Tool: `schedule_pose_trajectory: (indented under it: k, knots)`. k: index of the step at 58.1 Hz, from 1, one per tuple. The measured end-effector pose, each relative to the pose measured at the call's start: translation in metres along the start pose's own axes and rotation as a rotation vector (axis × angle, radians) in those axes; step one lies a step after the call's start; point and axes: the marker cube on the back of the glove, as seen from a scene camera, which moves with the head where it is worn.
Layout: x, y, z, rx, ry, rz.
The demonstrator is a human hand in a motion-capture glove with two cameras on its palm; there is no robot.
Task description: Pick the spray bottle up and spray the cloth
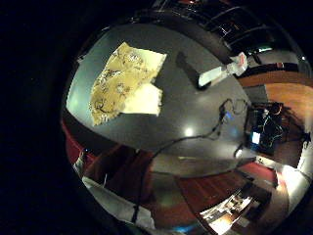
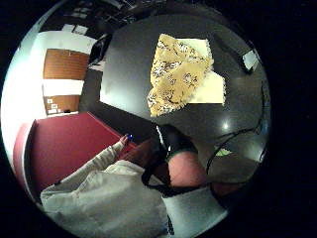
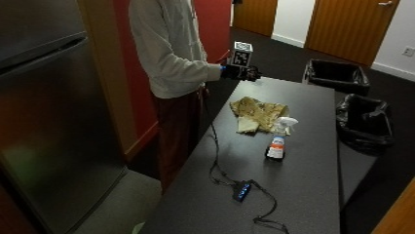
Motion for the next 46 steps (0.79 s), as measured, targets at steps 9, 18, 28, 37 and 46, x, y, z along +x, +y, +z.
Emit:
schedule_pose_trajectory:
  k: [9, 18, 28, 37, 46]
  knots:
    - [-0.001, -0.001, -0.001, 0.005, -0.027, 0.026]
    - [0.013, 0.003, -0.012, 0.055, -0.085, 0.054]
    - [0.058, 0.017, -0.025, 0.15, -0.071, 0.047]
    - [0.056, 0.022, -0.019, 0.289, -0.161, 0.183]
    - [0.08, 0.036, -0.021, 0.395, -0.235, 0.243]
